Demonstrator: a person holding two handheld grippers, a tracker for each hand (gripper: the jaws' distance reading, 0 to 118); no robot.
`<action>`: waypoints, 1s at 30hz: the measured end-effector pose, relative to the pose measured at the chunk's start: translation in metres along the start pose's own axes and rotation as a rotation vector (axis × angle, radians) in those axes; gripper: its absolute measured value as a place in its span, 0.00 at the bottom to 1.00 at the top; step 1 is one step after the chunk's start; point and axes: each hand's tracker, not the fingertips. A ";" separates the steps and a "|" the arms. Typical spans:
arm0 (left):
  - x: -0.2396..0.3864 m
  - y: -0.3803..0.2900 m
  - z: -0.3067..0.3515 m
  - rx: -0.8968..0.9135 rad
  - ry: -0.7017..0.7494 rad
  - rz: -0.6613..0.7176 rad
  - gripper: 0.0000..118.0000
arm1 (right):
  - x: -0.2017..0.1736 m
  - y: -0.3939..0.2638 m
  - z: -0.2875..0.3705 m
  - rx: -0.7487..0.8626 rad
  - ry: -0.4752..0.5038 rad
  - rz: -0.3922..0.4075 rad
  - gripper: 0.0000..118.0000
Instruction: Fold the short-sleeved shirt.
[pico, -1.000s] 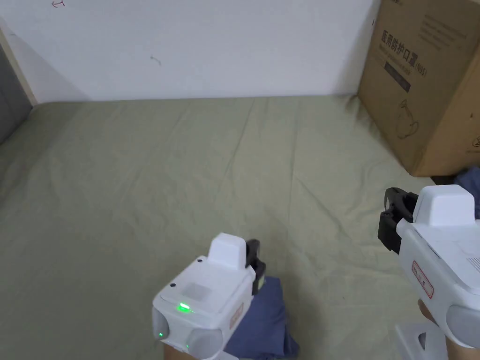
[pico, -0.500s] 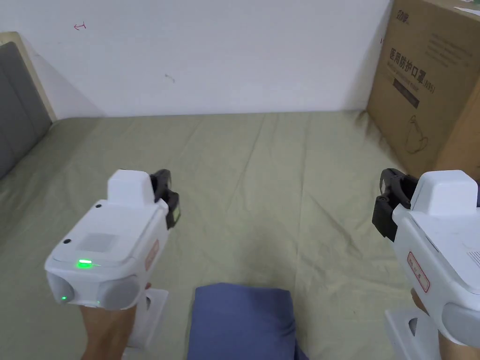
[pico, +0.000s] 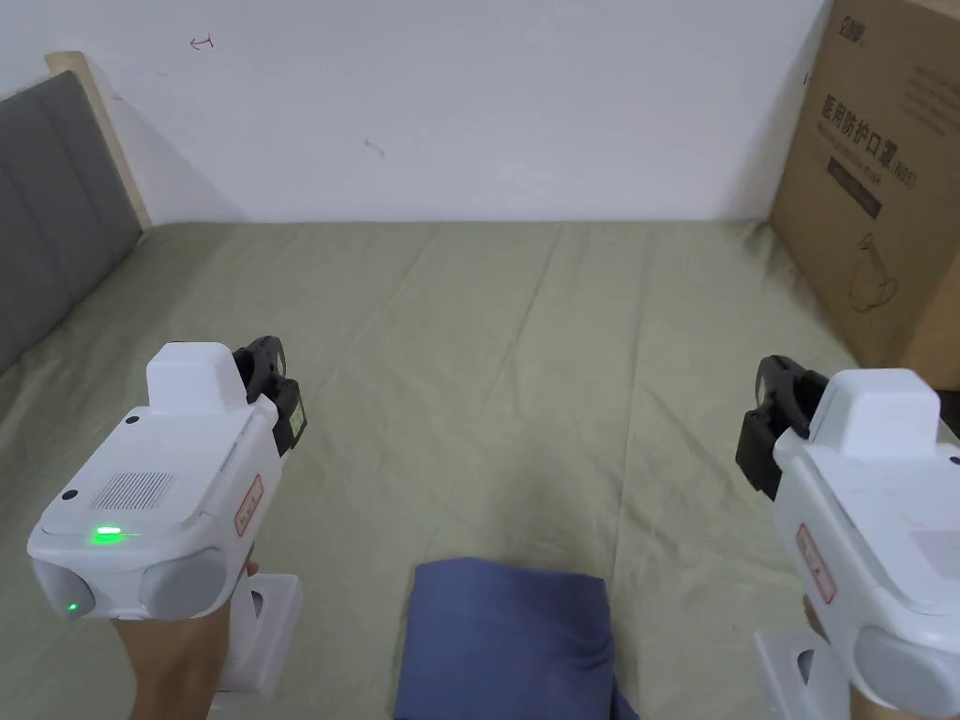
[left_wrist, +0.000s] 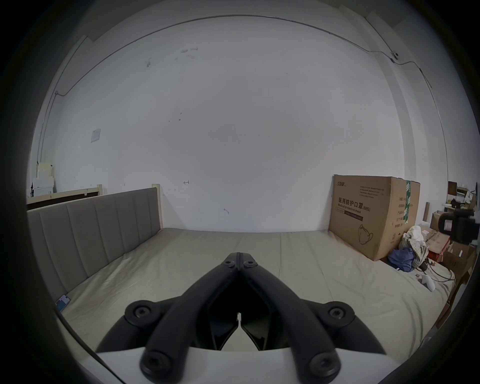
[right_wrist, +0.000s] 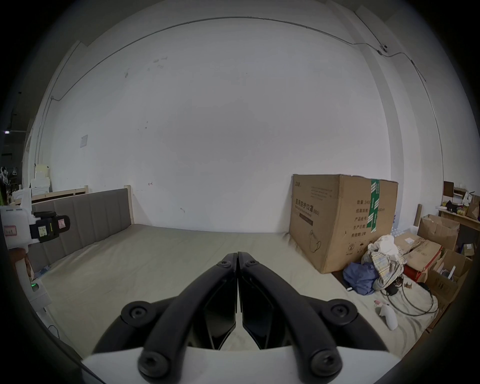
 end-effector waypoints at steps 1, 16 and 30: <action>0.000 -0.001 0.000 -0.004 0.002 -0.004 0.00 | -0.005 -0.009 -0.003 -0.014 0.005 -0.007 0.00; -0.031 -0.037 0.004 -0.121 -0.010 0.051 0.00 | -0.096 -0.168 -0.053 -0.315 0.159 0.007 0.00; -0.031 -0.089 -0.013 -0.381 -0.127 0.191 0.09 | -0.110 -0.259 -0.063 -0.537 0.109 0.054 0.00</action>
